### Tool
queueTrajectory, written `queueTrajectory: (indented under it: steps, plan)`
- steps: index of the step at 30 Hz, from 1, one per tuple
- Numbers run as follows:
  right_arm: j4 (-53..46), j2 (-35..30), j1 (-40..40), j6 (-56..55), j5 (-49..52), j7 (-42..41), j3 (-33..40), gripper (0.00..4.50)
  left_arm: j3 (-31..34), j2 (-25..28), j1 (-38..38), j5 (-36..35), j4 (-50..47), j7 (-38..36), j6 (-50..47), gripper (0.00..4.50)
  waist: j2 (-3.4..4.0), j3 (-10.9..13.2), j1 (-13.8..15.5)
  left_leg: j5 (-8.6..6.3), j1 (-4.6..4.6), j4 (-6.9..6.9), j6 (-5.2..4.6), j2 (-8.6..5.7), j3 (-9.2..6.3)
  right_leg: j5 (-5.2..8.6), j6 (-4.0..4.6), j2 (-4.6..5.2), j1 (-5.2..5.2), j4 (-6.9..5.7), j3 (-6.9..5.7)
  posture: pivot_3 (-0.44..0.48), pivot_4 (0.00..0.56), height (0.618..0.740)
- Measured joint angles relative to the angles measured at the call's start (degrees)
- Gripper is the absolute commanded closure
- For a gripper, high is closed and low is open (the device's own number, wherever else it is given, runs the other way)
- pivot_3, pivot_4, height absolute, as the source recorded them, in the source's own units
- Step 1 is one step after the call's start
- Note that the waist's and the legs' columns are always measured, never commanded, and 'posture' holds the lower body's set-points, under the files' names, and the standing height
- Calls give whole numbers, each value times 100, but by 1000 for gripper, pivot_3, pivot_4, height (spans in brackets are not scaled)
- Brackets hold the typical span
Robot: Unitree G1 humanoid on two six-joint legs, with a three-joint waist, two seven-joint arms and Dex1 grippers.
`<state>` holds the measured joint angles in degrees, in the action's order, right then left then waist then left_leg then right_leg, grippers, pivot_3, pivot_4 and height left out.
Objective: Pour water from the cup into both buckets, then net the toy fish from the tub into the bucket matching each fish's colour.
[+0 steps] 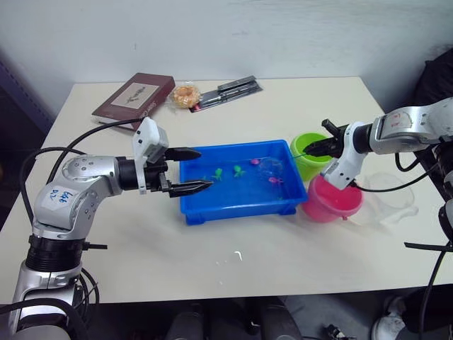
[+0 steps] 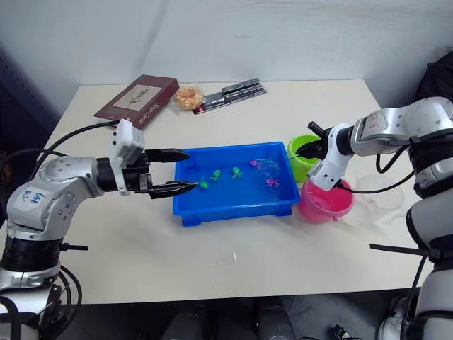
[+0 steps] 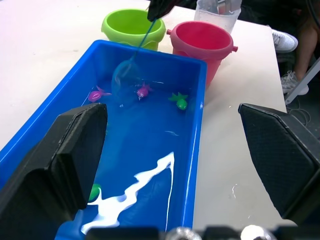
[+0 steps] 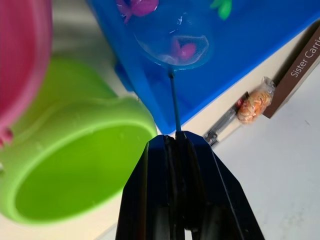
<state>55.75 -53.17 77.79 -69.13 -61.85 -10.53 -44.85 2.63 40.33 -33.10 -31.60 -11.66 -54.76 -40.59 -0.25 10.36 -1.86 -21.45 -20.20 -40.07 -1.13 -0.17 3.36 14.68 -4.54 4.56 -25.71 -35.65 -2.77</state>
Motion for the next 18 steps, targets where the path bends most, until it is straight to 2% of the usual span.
queueTrajectory:
  steps: [5, 12, 18]
  plan:
    - [-40, -14, -118, 136, 546, -684, 285, 4500, -25, -13, -19, 1, 16, -1, 0, 11, 0, 0, 3, 0, 1, 0, 0, 2, 0, 0, 0, 0, 0, 0, 0, 0, 150, 740]
    - [-109, -120, -110, 314, 366, -743, 312, 4500, -46, -15, -23, 1, 24, -7, 1, 11, 0, 0, 6, 0, 0, 0, 0, 2, 0, 0, 1, 1, 0, 0, 1, 0, 150, 740]
    - [-154, -121, -180, 59, 603, -1199, 314, 4500, -48, -13, -23, 1, 25, -45, 3, 11, 0, 0, 17, 0, 0, 0, 0, 0, 0, 0, 0, 2, 0, 2, 0, 0, 150, 740]
